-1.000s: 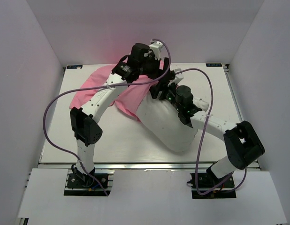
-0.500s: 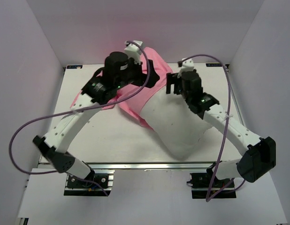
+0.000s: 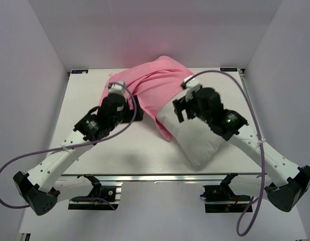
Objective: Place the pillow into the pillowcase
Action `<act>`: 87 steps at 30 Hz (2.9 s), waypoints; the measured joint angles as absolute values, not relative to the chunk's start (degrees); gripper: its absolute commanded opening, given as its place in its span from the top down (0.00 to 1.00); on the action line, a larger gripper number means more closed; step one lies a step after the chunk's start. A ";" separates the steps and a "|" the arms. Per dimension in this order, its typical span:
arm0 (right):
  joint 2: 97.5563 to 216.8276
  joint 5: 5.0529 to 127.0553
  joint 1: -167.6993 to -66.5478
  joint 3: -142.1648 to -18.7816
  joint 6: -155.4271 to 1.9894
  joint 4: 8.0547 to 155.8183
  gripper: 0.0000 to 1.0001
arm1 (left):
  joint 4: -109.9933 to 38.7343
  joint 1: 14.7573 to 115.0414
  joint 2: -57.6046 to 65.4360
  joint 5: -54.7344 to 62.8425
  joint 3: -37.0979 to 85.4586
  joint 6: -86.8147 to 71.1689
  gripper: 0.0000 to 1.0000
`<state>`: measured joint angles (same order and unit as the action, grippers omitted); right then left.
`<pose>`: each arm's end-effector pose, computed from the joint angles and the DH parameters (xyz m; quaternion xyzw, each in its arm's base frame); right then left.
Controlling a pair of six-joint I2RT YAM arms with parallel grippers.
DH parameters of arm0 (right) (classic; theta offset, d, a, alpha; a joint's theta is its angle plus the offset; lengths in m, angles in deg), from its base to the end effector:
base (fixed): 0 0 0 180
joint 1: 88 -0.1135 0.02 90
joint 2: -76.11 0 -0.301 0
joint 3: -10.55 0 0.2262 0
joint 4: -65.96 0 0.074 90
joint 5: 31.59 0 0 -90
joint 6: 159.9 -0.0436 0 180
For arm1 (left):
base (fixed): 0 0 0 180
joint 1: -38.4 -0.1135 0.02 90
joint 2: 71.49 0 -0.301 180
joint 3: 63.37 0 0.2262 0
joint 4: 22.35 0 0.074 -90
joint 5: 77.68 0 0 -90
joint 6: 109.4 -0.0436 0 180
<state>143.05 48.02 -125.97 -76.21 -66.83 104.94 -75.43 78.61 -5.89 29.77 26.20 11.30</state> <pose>0.1825 0.1324 0.4288 -0.2353 0.7785 0.1027 0.5727 0.1637 -0.1213 0.4233 -0.0060 0.8556 -0.1840 0.4838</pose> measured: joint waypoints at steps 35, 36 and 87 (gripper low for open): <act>153.06 39.41 -132.79 -68.56 -73.48 101.37 1.00 | -55.01 75.79 11.34 14.49 8.35 15.27 0.02; 152.88 40.02 -132.79 -69.00 -73.37 101.05 1.00 | -54.22 75.41 12.32 13.53 8.92 14.99 0.02; 176.47 31.45 -144.51 -56.24 -60.91 25.64 0.91 | -68.89 74.23 -11.15 -11.52 12.85 24.21 0.04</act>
